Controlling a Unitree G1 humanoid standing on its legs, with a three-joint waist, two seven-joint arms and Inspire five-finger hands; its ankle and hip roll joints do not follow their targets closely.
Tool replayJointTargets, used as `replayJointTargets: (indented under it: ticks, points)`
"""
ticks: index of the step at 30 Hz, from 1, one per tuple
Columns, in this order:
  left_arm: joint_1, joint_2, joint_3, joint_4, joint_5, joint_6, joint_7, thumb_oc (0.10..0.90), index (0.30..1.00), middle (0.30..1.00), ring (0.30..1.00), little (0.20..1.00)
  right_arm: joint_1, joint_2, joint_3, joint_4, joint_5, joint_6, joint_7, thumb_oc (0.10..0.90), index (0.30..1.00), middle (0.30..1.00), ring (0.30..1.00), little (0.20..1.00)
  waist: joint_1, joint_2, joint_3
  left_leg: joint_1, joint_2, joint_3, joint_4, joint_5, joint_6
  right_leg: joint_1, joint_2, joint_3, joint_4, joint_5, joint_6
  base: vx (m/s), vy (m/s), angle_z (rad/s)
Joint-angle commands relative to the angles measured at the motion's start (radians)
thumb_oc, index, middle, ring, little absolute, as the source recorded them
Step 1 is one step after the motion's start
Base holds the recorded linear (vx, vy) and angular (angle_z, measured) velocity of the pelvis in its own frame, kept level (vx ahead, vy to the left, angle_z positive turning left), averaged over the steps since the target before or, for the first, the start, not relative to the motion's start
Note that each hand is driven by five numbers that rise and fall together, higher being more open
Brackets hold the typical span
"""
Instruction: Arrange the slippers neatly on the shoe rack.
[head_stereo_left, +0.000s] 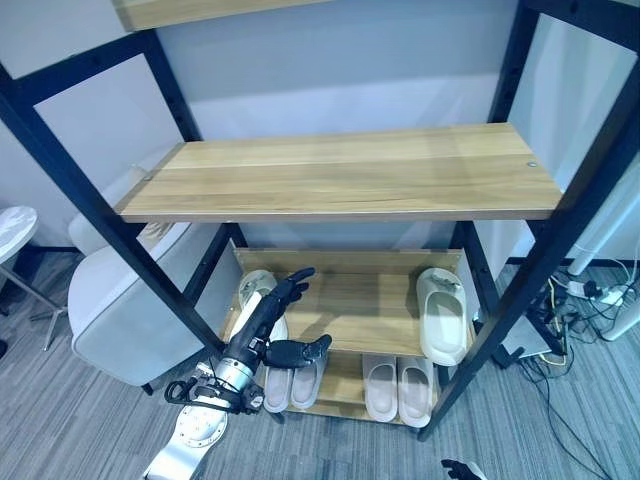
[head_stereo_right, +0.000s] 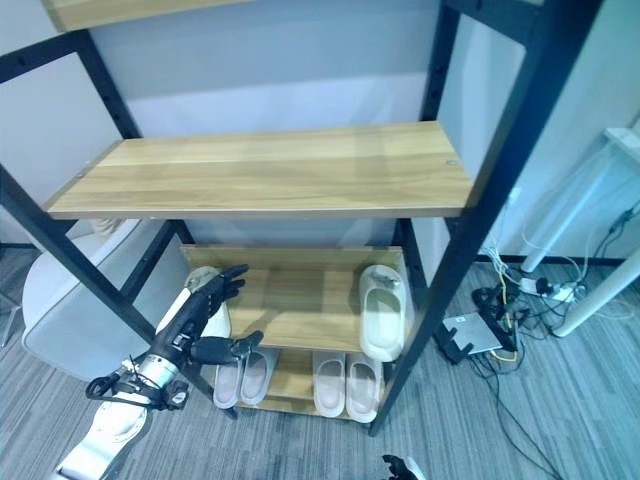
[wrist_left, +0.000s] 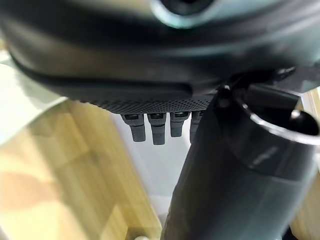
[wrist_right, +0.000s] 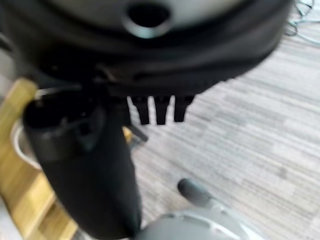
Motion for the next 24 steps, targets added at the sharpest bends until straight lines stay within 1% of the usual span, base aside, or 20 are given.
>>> replayJointTargets:
  ticks: [1, 2, 3, 5, 7, 9, 11, 12, 15, 16, 17, 19, 22, 24]
  points:
    - [-0.168, 0.01, 0.052, -0.076, 0.102, -0.061, 0.099, 0.8, 0.9, 0.9, 0.9, 0.9, -0.012, 0.03, 0.037, 0.016, -0.018, -0.004, -0.034, 0.8, 0.9, 0.9, 0.9, 0.9, -0.005, -0.055, 0.015, 0.057, -0.043, 0.008, 0.004, -0.136, 0.007, -0.02, -0.078, 0.021, 0.006, -0.045, 0.105, 0.03, -0.024, -0.1]
    - [-0.182, 0.022, 0.058, -0.073, 0.134, -0.056, 0.112, 0.8, 0.9, 0.9, 0.9, 0.9, -0.012, 0.029, 0.042, 0.013, -0.022, -0.004, -0.039, 0.8, 0.9, 0.9, 0.9, 0.9, -0.007, -0.053, 0.015, 0.056, -0.043, 0.009, 0.004, -0.136, 0.007, -0.022, -0.077, 0.021, 0.006, -0.044, 0.105, 0.0, 0.0, 0.0]
    - [-0.208, 0.04, 0.06, -0.059, 0.2, -0.053, 0.144, 0.8, 0.9, 0.9, 0.9, 0.9, -0.008, 0.03, 0.043, 0.012, -0.024, -0.005, -0.041, 0.8, 0.9, 0.9, 0.9, 0.9, -0.012, -0.051, 0.015, 0.052, -0.043, 0.01, 0.004, -0.135, 0.006, -0.026, -0.077, 0.02, 0.006, -0.042, 0.106, 0.02, -0.026, -0.04]
    - [-0.233, 0.054, 0.06, -0.04, 0.253, -0.046, 0.17, 0.8, 0.9, 0.9, 0.9, 0.9, -0.006, 0.03, 0.044, 0.007, -0.024, -0.008, -0.045, 0.8, 0.9, 0.9, 0.9, 0.9, -0.016, -0.049, 0.015, 0.047, -0.043, 0.013, 0.004, -0.134, 0.005, -0.033, -0.078, 0.023, 0.006, -0.039, 0.107, 0.0, 0.0, 0.0]
    - [-0.267, 0.075, 0.053, -0.011, 0.339, -0.035, 0.195, 0.8, 0.9, 0.9, 0.9, 0.9, -0.001, 0.03, 0.043, 0.007, -0.021, -0.013, -0.048, 0.8, 0.9, 0.9, 0.9, 0.9, -0.02, -0.048, 0.013, 0.042, -0.044, 0.016, 0.004, -0.134, 0.004, -0.04, -0.078, 0.025, 0.006, -0.038, 0.108, 0.0, 0.0, 0.0]
    - [-0.301, 0.096, 0.039, 0.021, 0.42, -0.024, 0.213, 0.8, 0.9, 0.9, 0.9, 0.9, 0.003, 0.03, 0.042, 0.007, -0.016, -0.017, -0.051, 0.8, 0.9, 0.9, 0.9, 0.9, -0.026, -0.046, 0.013, 0.039, -0.044, 0.017, 0.004, -0.135, 0.003, -0.045, -0.077, 0.025, 0.006, -0.036, 0.109, 0.0, 0.0, 0.0]
    - [-0.351, 0.126, 0.007, 0.06, 0.542, -0.008, 0.255, 0.8, 0.9, 0.9, 0.9, 0.9, 0.005, 0.026, 0.041, 0.01, -0.013, -0.023, -0.054, 0.8, 0.9, 0.9, 0.9, 0.9, -0.032, -0.044, 0.013, 0.033, -0.046, 0.018, 0.004, -0.136, 0.001, -0.051, -0.077, 0.027, 0.006, -0.034, 0.11, 0.0, 0.0, 0.0]
    - [-0.365, 0.133, -0.003, 0.069, 0.577, -0.003, 0.27, 0.8, 0.9, 0.9, 0.9, 0.9, 0.007, 0.025, 0.041, 0.011, -0.013, -0.026, -0.06, 0.8, 0.9, 0.9, 0.9, 0.9, -0.034, -0.043, 0.013, 0.03, -0.046, 0.02, 0.004, -0.136, 0.0, -0.056, -0.078, 0.027, 0.006, -0.032, 0.111, -0.01, -0.001, -0.04]
    - [-0.41, 0.141, -0.036, 0.116, 0.68, 0.026, 0.316, 0.8, 0.9, 0.9, 0.9, 0.9, 0.004, 0.023, 0.042, 0.018, -0.01, -0.03, -0.068, 0.8, 0.9, 0.9, 0.9, 0.9, -0.04, -0.039, 0.012, 0.019, -0.048, 0.02, 0.004, -0.135, 0.001, -0.07, -0.079, 0.031, 0.006, -0.029, 0.112, 0.0, 0.001, -0.01]
    - [-0.444, 0.154, -0.056, 0.141, 0.736, 0.046, 0.329, 0.8, 0.9, 0.9, 0.9, 0.9, 0.002, 0.02, 0.046, 0.017, -0.007, -0.034, -0.073, 0.8, 0.9, 0.9, 0.9, 0.9, -0.045, -0.036, 0.013, 0.011, -0.047, 0.021, 0.004, -0.134, 0.001, -0.078, -0.08, 0.033, 0.006, -0.026, 0.113, -0.01, 0.004, -0.03]
    - [-0.449, 0.152, -0.061, 0.146, 0.739, 0.046, 0.333, 0.8, 0.9, 0.9, 0.9, 0.9, 0.001, 0.021, 0.044, 0.018, -0.007, -0.034, -0.073, 0.8, 0.9, 0.9, 0.9, 0.9, -0.043, -0.036, 0.013, 0.009, -0.047, 0.021, 0.004, -0.134, 0.001, -0.08, -0.08, 0.032, 0.006, -0.025, 0.113, 0.0, 0.0, 0.0]
    - [-0.474, 0.154, -0.077, 0.175, 0.79, 0.064, 0.353, 0.8, 0.9, 0.9, 0.9, 0.9, 0.0, 0.023, 0.049, 0.014, -0.004, -0.04, -0.075, 0.8, 0.9, 0.9, 0.9, 0.9, -0.046, -0.036, 0.013, 0.002, -0.048, 0.022, 0.004, -0.133, 0.002, -0.088, -0.08, 0.035, 0.006, -0.023, 0.114, -0.01, 0.003, -0.04]
    - [-0.505, 0.136, -0.09, 0.24, 0.866, 0.115, 0.392, 0.8, 0.9, 0.9, 0.9, 0.9, 0.0, 0.029, 0.048, 0.012, 0.006, -0.048, -0.084, 0.8, 0.9, 0.9, 0.9, 0.9, -0.048, -0.038, 0.01, -0.011, -0.048, 0.024, 0.004, -0.132, 0.002, -0.103, -0.081, 0.039, 0.006, -0.019, 0.114, 0.0, -0.002, -0.09]
    - [-0.506, 0.131, -0.091, 0.253, 0.882, 0.127, 0.4, 0.8, 0.9, 0.9, 0.9, 0.9, -0.001, 0.03, 0.045, 0.013, 0.01, -0.048, -0.086, 0.8, 0.9, 0.9, 0.9, 0.9, -0.049, -0.039, 0.009, -0.013, -0.049, 0.025, 0.004, -0.133, 0.002, -0.106, -0.081, 0.04, 0.006, -0.018, 0.114, 0.0, 0.0, 0.0]
